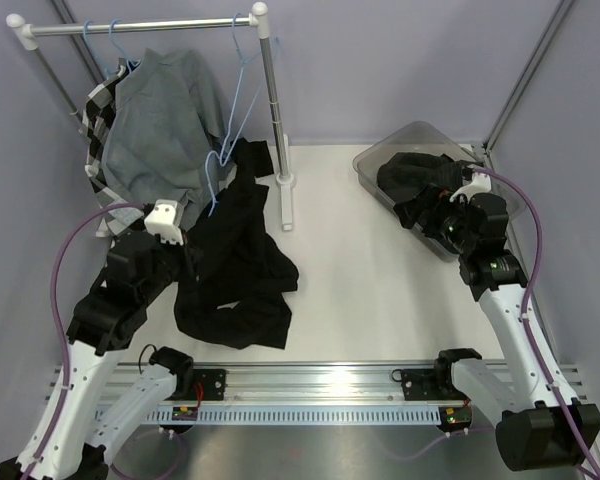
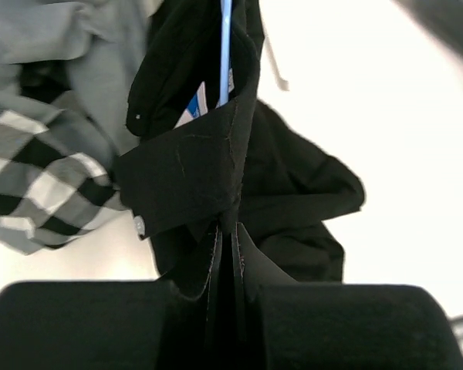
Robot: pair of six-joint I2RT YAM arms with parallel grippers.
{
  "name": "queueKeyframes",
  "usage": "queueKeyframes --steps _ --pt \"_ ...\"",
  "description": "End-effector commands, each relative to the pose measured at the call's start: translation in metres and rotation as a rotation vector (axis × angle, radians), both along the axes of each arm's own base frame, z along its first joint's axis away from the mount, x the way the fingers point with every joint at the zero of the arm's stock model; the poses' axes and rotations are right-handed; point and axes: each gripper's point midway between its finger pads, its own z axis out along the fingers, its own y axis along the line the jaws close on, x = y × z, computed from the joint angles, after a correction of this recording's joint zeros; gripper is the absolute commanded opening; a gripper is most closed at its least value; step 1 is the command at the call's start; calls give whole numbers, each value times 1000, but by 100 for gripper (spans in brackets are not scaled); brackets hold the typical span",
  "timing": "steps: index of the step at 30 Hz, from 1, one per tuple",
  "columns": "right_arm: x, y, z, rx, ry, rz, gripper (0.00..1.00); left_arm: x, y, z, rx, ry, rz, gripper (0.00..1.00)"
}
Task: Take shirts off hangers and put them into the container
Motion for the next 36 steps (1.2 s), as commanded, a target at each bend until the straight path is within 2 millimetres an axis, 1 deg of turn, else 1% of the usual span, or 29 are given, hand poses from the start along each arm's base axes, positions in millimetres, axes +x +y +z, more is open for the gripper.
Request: queueKeyframes --steps 1,6,9,10,11,12,13,14,15,16,18,19,20,21,22,23,24,25,26,27,28,29,30,31,32,33,34,35,36 --pt "4 6 8 -16 -50 28 99 -17 -27 25 -91 -69 -175 0" --pt "1 14 15 -28 -83 68 99 -28 -35 36 -106 -113 -254 0" --pt "-1 20 19 -47 -103 99 99 -27 -31 43 -89 -141 -243 0" --pt "-3 26 20 -52 -111 123 99 -28 -34 45 -87 -145 -267 0" --pt "-5 30 26 -63 -132 145 99 -27 -38 47 -95 -140 -285 0" --pt "-6 35 30 -68 -143 164 100 -28 -42 52 -105 -146 -310 0" --pt "-11 45 32 -75 -149 200 99 -31 -50 54 -124 -138 -354 0" --pt "-12 48 41 -93 -174 218 99 -26 -56 56 -136 -131 -376 0" --pt "-14 52 45 -101 -183 234 99 -26 -61 63 -151 -137 -392 0" --pt "-18 61 48 -105 -189 265 99 -27 -67 67 -168 -141 -425 0" --pt "-21 69 62 -117 -224 300 99 -23 -77 83 -195 -162 -462 0" --pt "-25 78 71 -119 -243 331 99 -22 -82 88 -204 -168 -482 0" --pt "-27 82 78 -131 -262 343 99 -19 -86 94 -212 -184 -494 0" --pt "-26 86 81 -139 -264 356 99 -15 -93 94 -218 -169 -513 0" --pt "-29 90 99 -141 -295 367 99 -14 -97 103 -224 -183 -527 0" --pt "-30 100 103 -154 -303 390 99 -11 -101 108 -226 -194 -538 0" --pt "-31 105 110 -159 -315 404 99 -10 -113 107 -220 -181 -574 0" --pt "-32 109 117 -164 -321 418 99 -5 -116 110 -204 -190 -563 0" --pt "-33 120 136 -163 -356 439 98 -4 -121 125 -198 -230 -569 0" --pt "-34 124 143 -168 -364 449 98 1 -132 123 -169 -223 -580 0" --pt "-37 128 168 -168 -416 456 98 2 -135 142 -170 -264 -584 0" --pt "-37 139 172 -170 -416 482 98 3 -142 147 -170 -269 -597 0" --pt "-37 142 176 -175 -420 488 98 7 -144 152 -168 -277 -592 0" --pt "-39 143 195 -166 -454 488 98 14 -150 154 -166 -273 -591 0" --pt "-35 149 195 -168 -444 496 98 16 -151 168 -174 -303 -587 0" --pt "-34 150 198 -167 -440 495 98 20 -151 172 -172 -315 -577 0" --pt "-34 150 207 -160 -455 492 98 24 -154 174 -171 -321 -578 0" --pt "-32 153 207 -159 -452 494 97 24 -155 179 -174 -334 -582 0" --pt "-33 155 210 -155 -460 500 97 25 -157 180 -177 -334 -587 0"
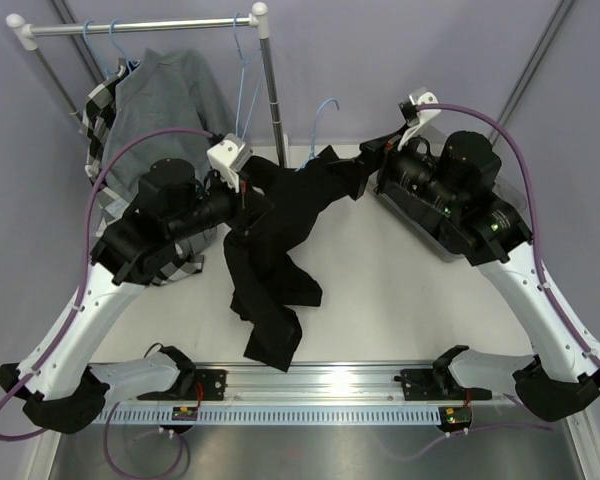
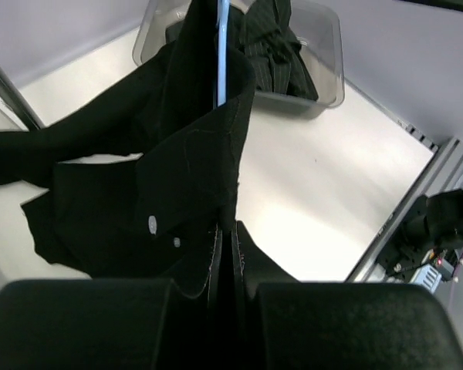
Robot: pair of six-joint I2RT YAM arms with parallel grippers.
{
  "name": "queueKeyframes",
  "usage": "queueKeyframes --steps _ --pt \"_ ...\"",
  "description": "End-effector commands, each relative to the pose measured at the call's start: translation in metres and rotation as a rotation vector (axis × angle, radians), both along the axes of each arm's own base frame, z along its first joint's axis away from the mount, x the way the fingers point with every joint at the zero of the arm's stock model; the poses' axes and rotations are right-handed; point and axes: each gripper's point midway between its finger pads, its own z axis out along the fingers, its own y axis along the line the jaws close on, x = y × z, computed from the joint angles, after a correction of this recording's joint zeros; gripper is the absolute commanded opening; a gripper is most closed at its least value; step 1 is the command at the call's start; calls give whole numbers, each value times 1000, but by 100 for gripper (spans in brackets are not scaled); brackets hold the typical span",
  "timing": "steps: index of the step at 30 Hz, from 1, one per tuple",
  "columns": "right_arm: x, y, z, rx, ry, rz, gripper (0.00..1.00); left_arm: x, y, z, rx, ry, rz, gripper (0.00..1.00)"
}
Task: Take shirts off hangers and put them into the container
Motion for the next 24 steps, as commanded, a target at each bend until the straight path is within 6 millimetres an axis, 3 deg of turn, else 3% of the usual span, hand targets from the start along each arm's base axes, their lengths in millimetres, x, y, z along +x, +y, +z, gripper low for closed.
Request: queueKeyframes --steps 1,7,14,18,24 --pt "0 1 11 -10 -24 -13 97 8 -5 53 -93 -157 5 0" --pt "6 18 6 -20 -14 16 92 8 -17 40 -85 -134 -40 0" --pt "29 37 -12 -37 30 13 86 7 -22 22 -76 -114 -58 0" --pt "38 44 -12 -39 30 17 82 6 -23 16 -68 -106 -68 0" --pt "47 49 -18 -42 36 6 64 5 -23 6 -67 -100 -72 0"
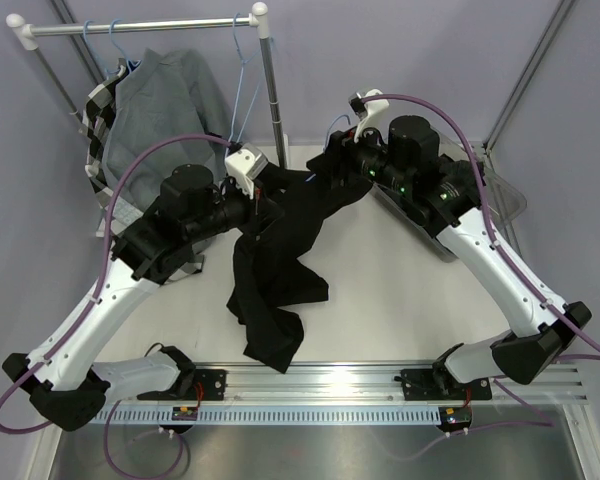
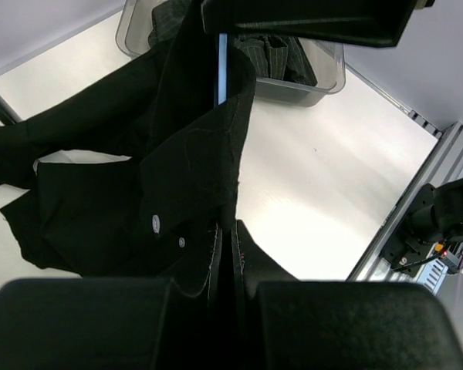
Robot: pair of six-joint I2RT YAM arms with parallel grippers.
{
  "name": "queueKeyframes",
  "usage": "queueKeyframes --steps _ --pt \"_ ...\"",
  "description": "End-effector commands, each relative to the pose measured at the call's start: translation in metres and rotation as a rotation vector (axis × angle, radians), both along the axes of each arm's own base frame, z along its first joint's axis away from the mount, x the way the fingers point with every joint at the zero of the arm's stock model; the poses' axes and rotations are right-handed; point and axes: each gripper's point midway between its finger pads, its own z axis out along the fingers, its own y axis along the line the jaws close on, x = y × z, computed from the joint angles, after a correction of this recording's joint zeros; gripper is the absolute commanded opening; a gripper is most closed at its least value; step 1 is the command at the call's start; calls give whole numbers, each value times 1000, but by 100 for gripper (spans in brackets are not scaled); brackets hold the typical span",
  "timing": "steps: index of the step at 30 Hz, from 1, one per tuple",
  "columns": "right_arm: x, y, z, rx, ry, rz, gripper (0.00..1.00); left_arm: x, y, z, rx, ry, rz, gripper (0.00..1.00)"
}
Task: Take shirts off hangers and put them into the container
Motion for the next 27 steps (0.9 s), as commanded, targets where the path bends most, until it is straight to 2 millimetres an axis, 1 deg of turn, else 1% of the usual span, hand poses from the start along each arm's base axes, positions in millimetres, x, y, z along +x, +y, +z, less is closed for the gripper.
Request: queueKeyframes --steps 1,2,5,6,8,9,10,11,12,13,14,15,16,17,19,20,21,22,23,24,25,26,27 --pt "0 3 33 46 -81 -9 61 -4 -6 33 -86 -119 -47 0" --pt "1 4 29 41 -76 -9 55 -5 -6 32 -85 -119 -49 0" --pt "4 5 25 33 -71 -11 45 -5 -7 29 -81 -115 -52 0" --pt "5 5 22 26 -67 -11 37 -4 -8 28 -80 -112 -57 0" --pt "6 6 20 24 -65 -12 28 -4 -8 29 -81 -113 -57 0" --pt "7 6 18 21 -62 -14 16 -4 -8 28 -81 -114 -55 0" --pt "8 5 16 15 -62 -21 10 -4 -7 29 -81 -115 -52 0" --pt "9 5 14 11 -60 -24 3 -4 -7 28 -79 -115 -51 0" --pt "9 4 10 1 -56 -29 0 -3 -7 27 -75 -115 -47 0" --pt "12 0 9 -11 -62 -50 0 -2 -7 26 -73 -115 -44 0" --pt "13 -2 6 -20 -63 -63 0 -2 -6 26 -72 -116 -40 3" --pt "14 -4 2 -33 -60 -76 0 0 -5 25 -69 -117 -33 10" --pt "15 -10 3 -43 -72 -101 0 1 -5 25 -68 -118 -28 18" --pt "16 -13 2 -48 -74 -115 0 0 -5 26 -68 -120 -29 37" --pt "17 -18 -2 -68 -80 -136 0 2 -4 28 -69 -122 -16 56" --pt "17 -21 -1 -69 -85 -144 0 3 -4 32 -76 -126 -9 63" --pt "17 -20 -6 -79 -81 -144 0 5 -3 34 -78 -130 0 70" --pt "17 -22 -7 -86 -83 -150 0 6 -4 37 -81 -130 4 71" --pt "17 -22 -9 -92 -85 -151 0 10 -8 34 -79 -115 4 71" --pt "16 -20 -13 -102 -81 -150 0 10 -11 44 -97 -124 -11 71" --pt "16 -19 -16 -105 -78 -148 0 10 -15 45 -105 -110 -18 71" --pt "17 -19 -17 -109 -79 -149 0 16 -21 40 -99 -89 -24 70" --pt "15 -17 -20 -110 -76 -143 0 17 -24 45 -110 -86 -27 68"
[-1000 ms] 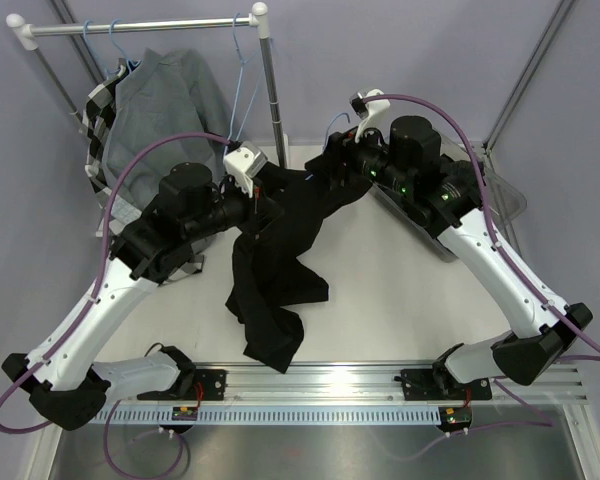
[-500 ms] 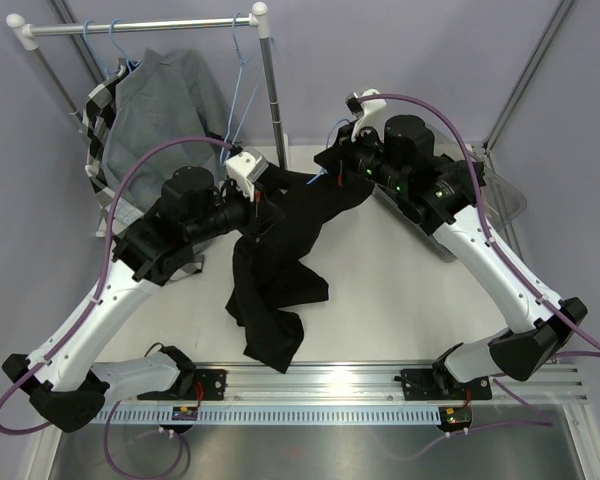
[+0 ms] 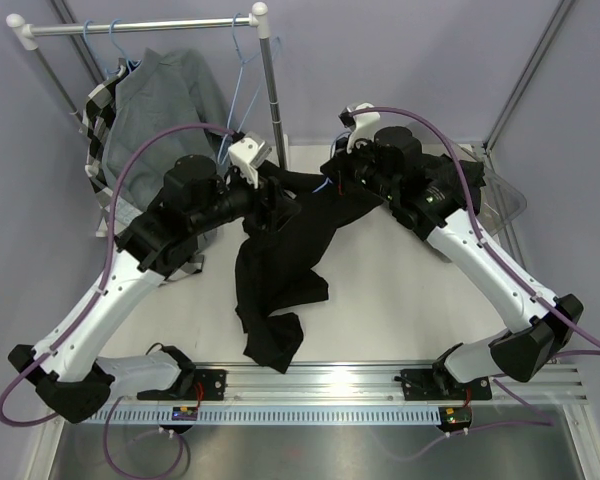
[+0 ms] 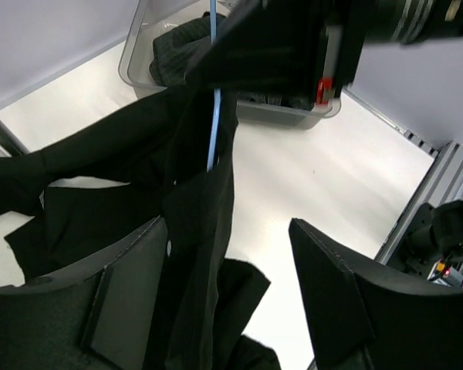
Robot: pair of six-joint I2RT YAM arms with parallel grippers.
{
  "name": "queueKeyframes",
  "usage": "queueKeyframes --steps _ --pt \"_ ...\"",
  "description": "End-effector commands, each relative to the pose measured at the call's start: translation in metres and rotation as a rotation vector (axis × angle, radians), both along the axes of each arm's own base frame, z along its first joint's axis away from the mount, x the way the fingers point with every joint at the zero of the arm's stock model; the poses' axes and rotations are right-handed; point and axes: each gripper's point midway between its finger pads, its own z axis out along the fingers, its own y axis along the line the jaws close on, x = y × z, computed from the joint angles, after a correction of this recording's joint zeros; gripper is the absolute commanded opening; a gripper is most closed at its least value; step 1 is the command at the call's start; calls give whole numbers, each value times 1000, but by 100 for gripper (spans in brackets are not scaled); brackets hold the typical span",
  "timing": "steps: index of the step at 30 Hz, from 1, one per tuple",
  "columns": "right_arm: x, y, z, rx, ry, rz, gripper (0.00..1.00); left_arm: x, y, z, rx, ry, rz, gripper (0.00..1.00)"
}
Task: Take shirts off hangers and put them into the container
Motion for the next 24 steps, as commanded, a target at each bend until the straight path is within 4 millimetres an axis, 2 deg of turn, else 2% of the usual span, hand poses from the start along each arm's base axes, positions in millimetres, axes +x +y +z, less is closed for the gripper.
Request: queueKeyframes --steps 1,2,5,9,13,17,24 --pt "-8 -2 25 19 -88 -9 0 9 -17 32 -75 -41 -22 67" --pt "-8 -2 25 22 -92 -7 0 15 -22 26 -64 -21 -19 65" --pt "-9 -2 24 20 -91 -9 0 24 -28 22 -50 -15 -8 59" --pt "-10 -5 24 11 -96 -13 0 38 -32 1 -4 15 24 54" --pt "-12 -8 26 9 -107 -17 0 40 -33 -10 16 32 21 49" --pt "-13 -9 25 8 -104 -18 0 37 -34 -12 20 30 7 36" --pt "-10 -13 25 4 -108 -46 0 29 -38 -17 15 48 -39 38"
